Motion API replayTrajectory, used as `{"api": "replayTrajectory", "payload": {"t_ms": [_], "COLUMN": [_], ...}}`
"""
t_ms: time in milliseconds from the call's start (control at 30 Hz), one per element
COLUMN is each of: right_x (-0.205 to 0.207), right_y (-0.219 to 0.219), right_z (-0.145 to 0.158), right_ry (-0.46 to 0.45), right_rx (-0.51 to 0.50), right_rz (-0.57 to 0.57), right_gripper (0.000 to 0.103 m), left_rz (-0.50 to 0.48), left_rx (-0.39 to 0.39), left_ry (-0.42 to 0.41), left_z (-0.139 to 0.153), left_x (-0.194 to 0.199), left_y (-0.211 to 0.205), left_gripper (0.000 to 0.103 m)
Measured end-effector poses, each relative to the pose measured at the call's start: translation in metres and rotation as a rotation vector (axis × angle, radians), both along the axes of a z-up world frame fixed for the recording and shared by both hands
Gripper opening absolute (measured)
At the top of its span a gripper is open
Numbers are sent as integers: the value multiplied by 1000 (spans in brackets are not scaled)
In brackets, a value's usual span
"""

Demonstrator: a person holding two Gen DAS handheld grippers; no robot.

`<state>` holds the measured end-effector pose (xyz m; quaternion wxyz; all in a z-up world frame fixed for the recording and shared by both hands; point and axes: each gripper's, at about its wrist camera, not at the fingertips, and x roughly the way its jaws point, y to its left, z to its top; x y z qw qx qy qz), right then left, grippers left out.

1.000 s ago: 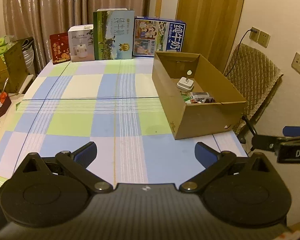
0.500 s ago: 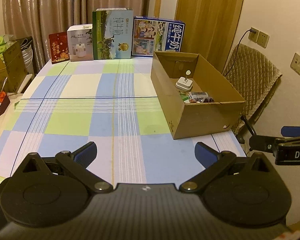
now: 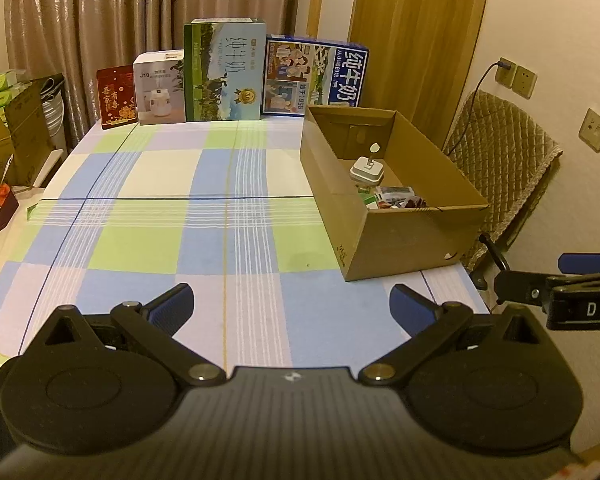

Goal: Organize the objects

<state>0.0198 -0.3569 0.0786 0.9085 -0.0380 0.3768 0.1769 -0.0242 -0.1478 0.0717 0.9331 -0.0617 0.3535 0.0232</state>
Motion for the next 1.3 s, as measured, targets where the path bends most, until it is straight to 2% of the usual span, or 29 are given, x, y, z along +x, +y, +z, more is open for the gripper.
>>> {"api": "replayTrajectory", "payload": {"t_ms": [1300], "right_x": [2], "right_y": [3], "right_z": [2], "right_ry": [-11], "right_rx": [-1], "right_rz": [6], "right_gripper": [101], "left_rz": [-34], "left_rx": [-26], "left_ry": [-11], "left_z": [3], "left_x": [1], "left_y": [-1], "left_gripper": [102]}}
